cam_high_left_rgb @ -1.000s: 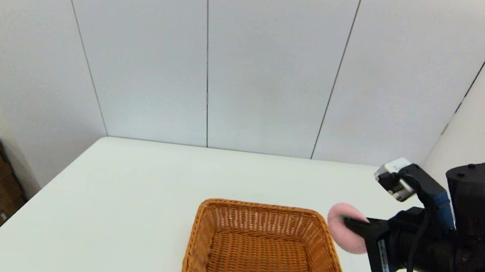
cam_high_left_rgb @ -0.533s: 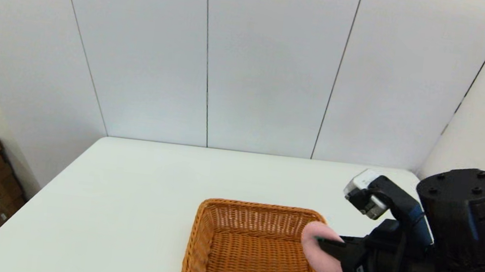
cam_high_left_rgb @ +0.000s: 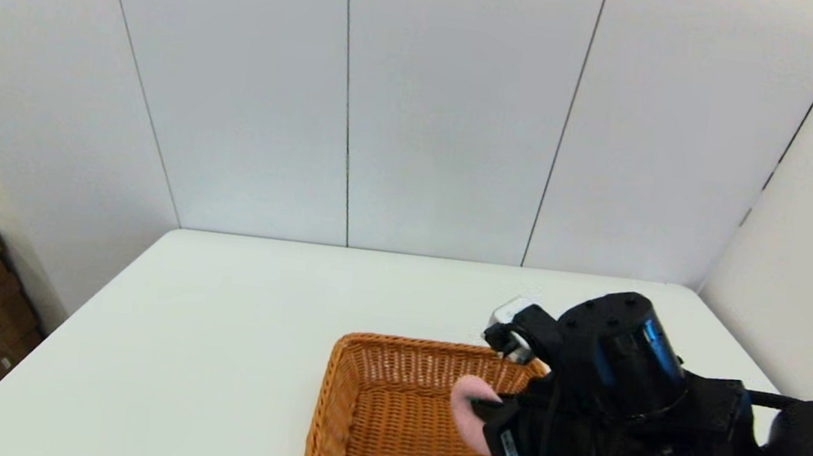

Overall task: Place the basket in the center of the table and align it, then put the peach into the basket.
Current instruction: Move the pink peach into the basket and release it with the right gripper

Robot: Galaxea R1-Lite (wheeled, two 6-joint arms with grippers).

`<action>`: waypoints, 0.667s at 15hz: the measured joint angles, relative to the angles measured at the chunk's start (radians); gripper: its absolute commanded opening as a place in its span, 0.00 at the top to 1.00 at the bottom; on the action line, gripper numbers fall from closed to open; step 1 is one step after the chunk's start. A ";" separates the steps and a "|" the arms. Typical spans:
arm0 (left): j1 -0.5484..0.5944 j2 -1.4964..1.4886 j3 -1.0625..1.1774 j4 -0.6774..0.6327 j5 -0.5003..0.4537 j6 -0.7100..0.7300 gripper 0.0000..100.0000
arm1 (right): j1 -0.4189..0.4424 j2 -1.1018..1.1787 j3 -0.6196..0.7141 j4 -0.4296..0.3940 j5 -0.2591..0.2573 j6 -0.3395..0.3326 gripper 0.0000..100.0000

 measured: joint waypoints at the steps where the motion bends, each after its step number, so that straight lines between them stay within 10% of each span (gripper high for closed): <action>1: 0.000 0.000 0.000 0.000 0.000 0.000 0.00 | 0.000 0.028 -0.019 -0.002 0.001 0.002 1.00; 2: 0.000 0.000 0.000 0.000 0.000 0.000 0.00 | 0.000 0.051 -0.036 -0.003 0.001 0.006 1.00; 3: 0.000 0.000 0.000 0.000 0.000 -0.001 0.00 | 0.000 0.072 -0.051 -0.003 0.001 0.013 0.00; 10: 0.000 0.000 0.000 0.000 -0.001 -0.001 0.00 | -0.002 0.130 -0.101 -0.004 -0.008 0.076 0.00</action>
